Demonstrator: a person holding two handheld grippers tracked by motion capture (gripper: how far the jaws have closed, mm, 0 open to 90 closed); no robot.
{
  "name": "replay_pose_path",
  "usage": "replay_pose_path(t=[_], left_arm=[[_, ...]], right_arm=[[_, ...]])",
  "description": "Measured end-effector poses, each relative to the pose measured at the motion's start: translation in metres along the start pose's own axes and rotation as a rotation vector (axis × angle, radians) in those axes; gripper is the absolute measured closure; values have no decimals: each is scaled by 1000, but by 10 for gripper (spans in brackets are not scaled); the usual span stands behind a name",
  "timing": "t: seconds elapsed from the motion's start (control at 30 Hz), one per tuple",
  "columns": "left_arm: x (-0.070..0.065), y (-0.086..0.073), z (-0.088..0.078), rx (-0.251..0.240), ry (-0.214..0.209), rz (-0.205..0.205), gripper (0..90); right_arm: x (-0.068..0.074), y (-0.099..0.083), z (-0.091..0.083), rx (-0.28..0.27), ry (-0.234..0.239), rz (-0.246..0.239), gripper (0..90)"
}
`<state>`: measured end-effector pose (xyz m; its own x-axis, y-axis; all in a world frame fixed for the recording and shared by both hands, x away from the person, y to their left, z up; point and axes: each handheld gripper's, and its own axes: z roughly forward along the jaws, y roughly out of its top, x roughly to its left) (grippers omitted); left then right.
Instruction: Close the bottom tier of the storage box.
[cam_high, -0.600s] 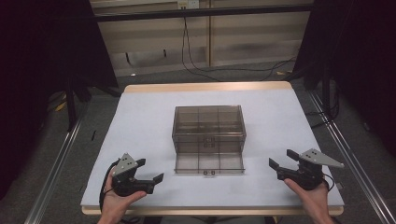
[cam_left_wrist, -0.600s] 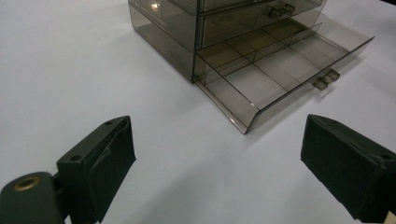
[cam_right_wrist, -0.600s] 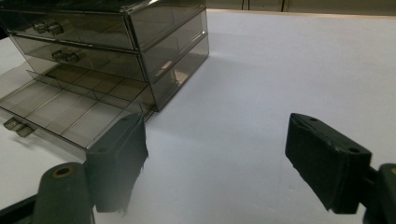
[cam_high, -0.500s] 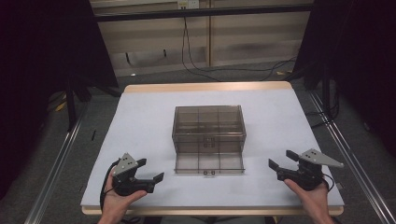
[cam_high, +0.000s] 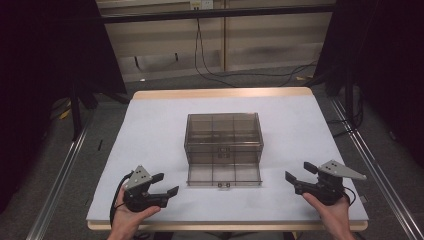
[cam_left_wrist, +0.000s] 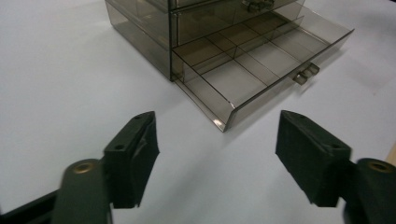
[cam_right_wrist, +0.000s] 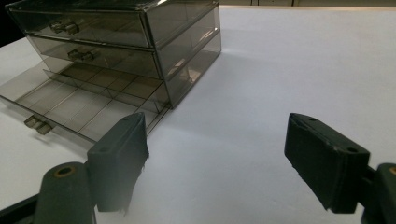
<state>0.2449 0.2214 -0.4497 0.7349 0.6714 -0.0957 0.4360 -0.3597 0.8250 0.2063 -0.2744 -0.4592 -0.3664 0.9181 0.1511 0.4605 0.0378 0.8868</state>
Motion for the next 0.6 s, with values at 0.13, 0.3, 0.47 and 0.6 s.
replay_pose_path(t=[0.13, 0.3, 0.47, 0.6], left_arm=[[-4, 1, -3, -15, -13, 0, 369], [-10, 3, -5, -30, -38, 18, 463], [-16, 6, 1, -11, -84, 38, 587], [-20, 9, 4, -8, -120, 74, 690]], right_arm=[[4, 0, 2, 25, 3, -38, 212], [9, 0, 4, 33, 21, -57, 212], [9, 1, 5, 25, 34, -31, 211], [7, 0, 6, 38, 25, -27, 211]])
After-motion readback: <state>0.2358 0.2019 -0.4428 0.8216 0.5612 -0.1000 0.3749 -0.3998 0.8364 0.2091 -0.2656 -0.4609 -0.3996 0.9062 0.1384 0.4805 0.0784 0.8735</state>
